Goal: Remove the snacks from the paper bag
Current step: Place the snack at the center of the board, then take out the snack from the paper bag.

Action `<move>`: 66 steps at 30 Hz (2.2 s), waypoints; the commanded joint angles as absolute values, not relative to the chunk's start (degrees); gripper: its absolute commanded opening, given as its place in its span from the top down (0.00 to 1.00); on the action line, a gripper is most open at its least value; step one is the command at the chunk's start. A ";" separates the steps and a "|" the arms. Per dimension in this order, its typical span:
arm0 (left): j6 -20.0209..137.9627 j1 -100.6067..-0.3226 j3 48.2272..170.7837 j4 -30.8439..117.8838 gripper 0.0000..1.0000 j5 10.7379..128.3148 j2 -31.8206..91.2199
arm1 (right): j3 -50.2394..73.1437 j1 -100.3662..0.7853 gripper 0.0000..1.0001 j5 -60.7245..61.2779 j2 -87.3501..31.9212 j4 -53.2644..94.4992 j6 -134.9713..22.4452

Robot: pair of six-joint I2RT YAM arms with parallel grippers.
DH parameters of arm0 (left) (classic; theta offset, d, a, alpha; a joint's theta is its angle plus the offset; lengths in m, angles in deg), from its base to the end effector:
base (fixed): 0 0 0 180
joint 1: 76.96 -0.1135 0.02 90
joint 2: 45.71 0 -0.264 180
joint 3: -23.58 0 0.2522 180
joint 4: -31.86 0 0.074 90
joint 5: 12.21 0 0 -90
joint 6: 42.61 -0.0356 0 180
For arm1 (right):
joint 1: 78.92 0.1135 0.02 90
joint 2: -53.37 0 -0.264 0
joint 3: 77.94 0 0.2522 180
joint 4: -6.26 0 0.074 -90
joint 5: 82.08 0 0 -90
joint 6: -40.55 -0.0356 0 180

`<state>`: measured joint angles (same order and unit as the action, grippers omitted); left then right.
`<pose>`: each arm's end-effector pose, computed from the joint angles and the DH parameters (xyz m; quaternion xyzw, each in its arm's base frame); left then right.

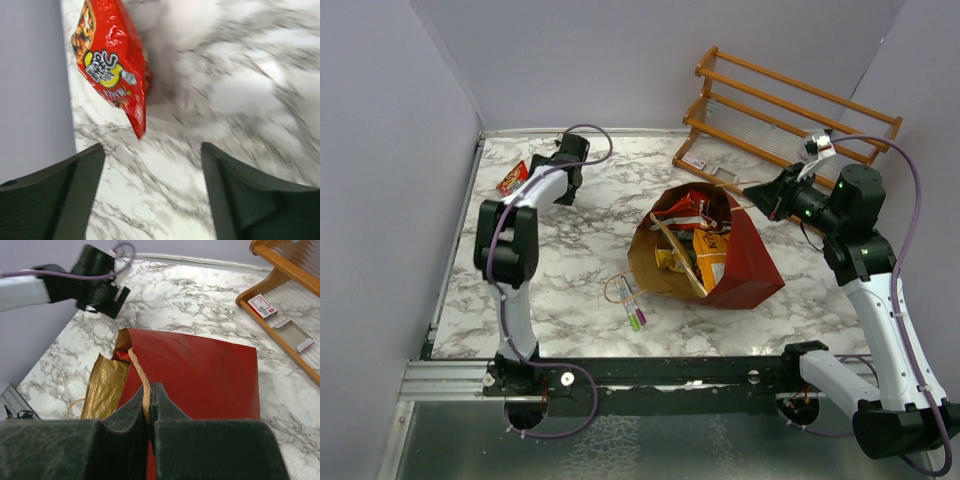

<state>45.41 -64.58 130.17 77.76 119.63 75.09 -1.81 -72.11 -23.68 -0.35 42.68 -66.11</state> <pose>0.4444 -0.0732 0.1912 0.0214 0.9069 0.3217 0.2712 0.1945 0.0420 0.3972 -0.1019 0.7699 0.3306 0.5363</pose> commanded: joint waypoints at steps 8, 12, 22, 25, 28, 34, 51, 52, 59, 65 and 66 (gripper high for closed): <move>71.27 -63.44 95.48 74.10 0.09 69.91 25.33 | -1.79 -71.89 0.99 -22.06 0.59 42.10 -65.15; 85.79 -63.32 86.17 67.72 0.13 55.71 16.18 | -2.85 -71.82 0.99 -22.07 0.99 41.69 -65.27; 81.25 -49.96 99.73 56.99 0.13 54.80 18.54 | -2.99 -71.80 0.99 -23.05 0.38 41.13 -65.71; 72.80 -45.93 105.49 57.48 0.13 52.60 21.84 | -2.78 -71.83 0.99 -22.89 0.38 41.33 -65.70; 61.77 -42.19 109.97 61.27 0.13 51.61 24.81 | -2.34 -71.85 0.99 -22.89 0.43 41.61 -65.64; 39.28 -38.70 115.45 65.91 0.11 51.39 31.36 | -1.74 -71.84 0.99 -23.56 0.08 41.91 -65.63; 24.40 -36.37 123.44 66.51 0.33 48.62 43.54 | -1.17 -71.86 0.99 -23.22 -0.22 42.28 -65.43; 24.13 -36.36 122.83 65.81 0.33 48.53 43.49 | -1.04 -71.82 0.99 -23.21 -0.15 42.34 -65.41; 20.49 -36.37 119.10 62.31 0.31 49.69 41.48 | -1.12 -71.82 0.99 -23.35 -0.02 42.21 -65.57; 17.55 -36.28 110.22 59.34 0.20 47.68 32.27 | -0.93 -71.84 0.99 -23.52 -0.14 42.11 -65.57; 16.77 -36.23 108.39 58.32 0.19 47.57 30.69 | -0.96 -71.87 0.99 -23.58 -0.10 42.12 -65.66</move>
